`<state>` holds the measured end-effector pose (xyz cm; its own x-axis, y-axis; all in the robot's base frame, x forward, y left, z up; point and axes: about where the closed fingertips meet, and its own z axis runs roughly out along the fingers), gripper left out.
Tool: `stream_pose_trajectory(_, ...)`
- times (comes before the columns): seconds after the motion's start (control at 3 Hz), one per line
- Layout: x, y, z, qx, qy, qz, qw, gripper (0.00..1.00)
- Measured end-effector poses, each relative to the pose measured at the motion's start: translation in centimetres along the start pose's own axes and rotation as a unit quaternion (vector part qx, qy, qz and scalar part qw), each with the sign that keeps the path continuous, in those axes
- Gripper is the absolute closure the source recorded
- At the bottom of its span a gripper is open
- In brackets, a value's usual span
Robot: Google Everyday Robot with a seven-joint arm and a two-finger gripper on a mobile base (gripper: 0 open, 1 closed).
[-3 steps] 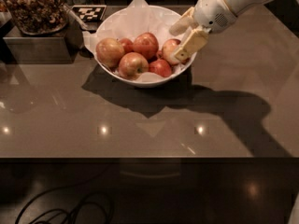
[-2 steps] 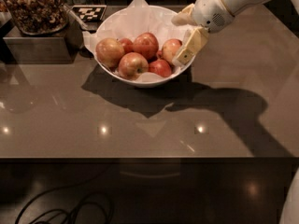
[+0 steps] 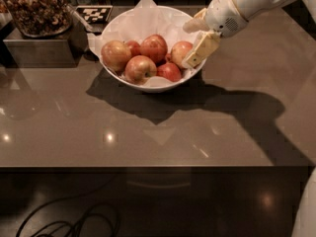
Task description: Pick apple from white bowl
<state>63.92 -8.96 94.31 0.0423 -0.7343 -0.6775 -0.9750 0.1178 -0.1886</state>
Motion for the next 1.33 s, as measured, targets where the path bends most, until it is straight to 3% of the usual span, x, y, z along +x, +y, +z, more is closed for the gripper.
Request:
stream_pose_trajectory(1.0, 0.8, -0.6, 2.5, -0.014, -0.016, 0.012, 0.9997, 0.23)
stream_pose_trajectory(1.33, 0.9, -0.6, 3.5, -0.02, -0.023, 0.013, 0.9995, 0.42)
